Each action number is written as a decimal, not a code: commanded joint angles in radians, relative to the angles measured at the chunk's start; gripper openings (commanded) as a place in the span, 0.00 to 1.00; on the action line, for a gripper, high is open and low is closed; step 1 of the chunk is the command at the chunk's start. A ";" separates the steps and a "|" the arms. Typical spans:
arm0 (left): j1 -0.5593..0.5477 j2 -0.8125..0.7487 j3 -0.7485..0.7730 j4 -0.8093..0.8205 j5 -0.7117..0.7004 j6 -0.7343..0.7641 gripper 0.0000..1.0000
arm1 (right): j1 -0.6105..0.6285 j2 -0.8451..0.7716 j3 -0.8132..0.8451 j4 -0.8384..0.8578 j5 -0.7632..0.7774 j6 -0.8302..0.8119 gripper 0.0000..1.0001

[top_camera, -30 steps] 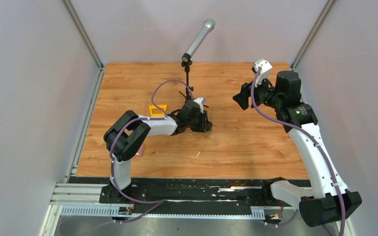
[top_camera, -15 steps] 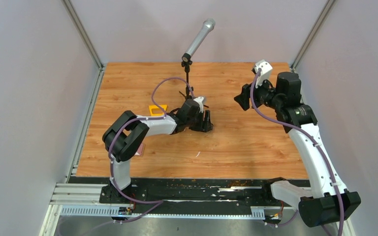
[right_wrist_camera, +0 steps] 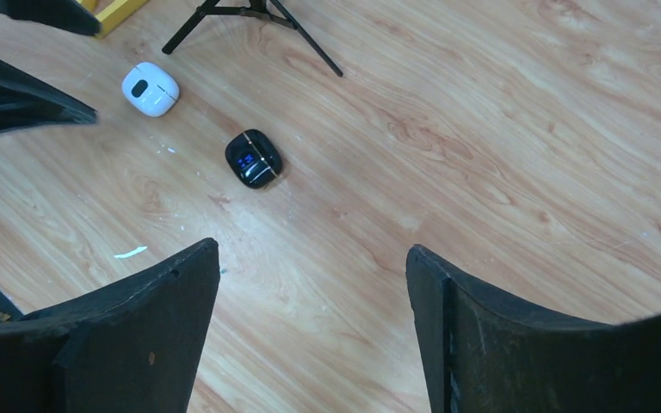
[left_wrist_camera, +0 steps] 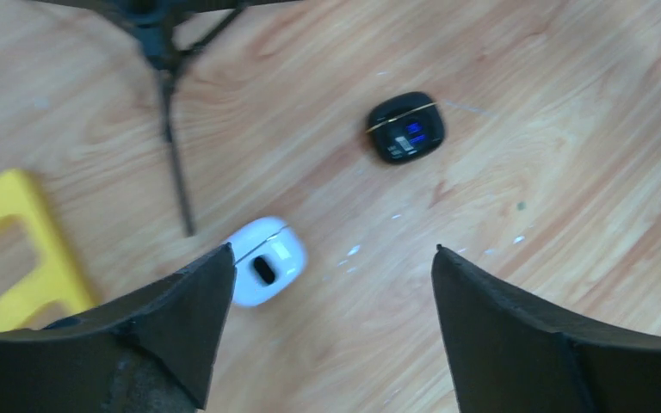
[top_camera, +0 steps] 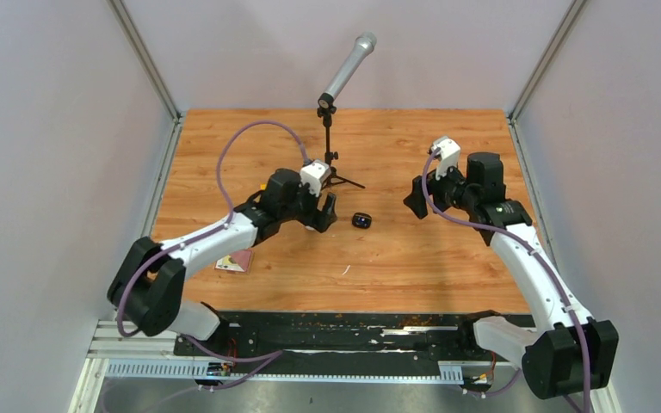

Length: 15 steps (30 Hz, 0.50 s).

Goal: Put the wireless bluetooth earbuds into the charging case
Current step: Reset both arms

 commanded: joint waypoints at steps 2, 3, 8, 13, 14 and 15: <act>0.132 -0.165 -0.099 -0.055 -0.009 0.175 1.00 | -0.005 0.038 -0.033 0.142 0.005 -0.042 0.88; 0.169 -0.188 -0.111 -0.059 -0.012 0.168 1.00 | -0.005 0.053 -0.026 0.122 0.014 -0.063 0.92; 0.320 -0.220 -0.065 -0.178 -0.030 0.127 1.00 | -0.005 0.084 0.083 -0.028 0.186 -0.046 1.00; 0.347 -0.137 0.227 -0.622 0.023 0.312 1.00 | -0.005 0.130 0.282 -0.139 0.481 0.083 1.00; 0.353 -0.155 0.261 -0.645 0.044 0.347 1.00 | -0.005 0.134 0.325 -0.151 0.506 0.094 1.00; 0.354 -0.185 0.281 -0.638 -0.001 0.352 1.00 | -0.005 0.137 0.365 -0.158 0.522 0.104 1.00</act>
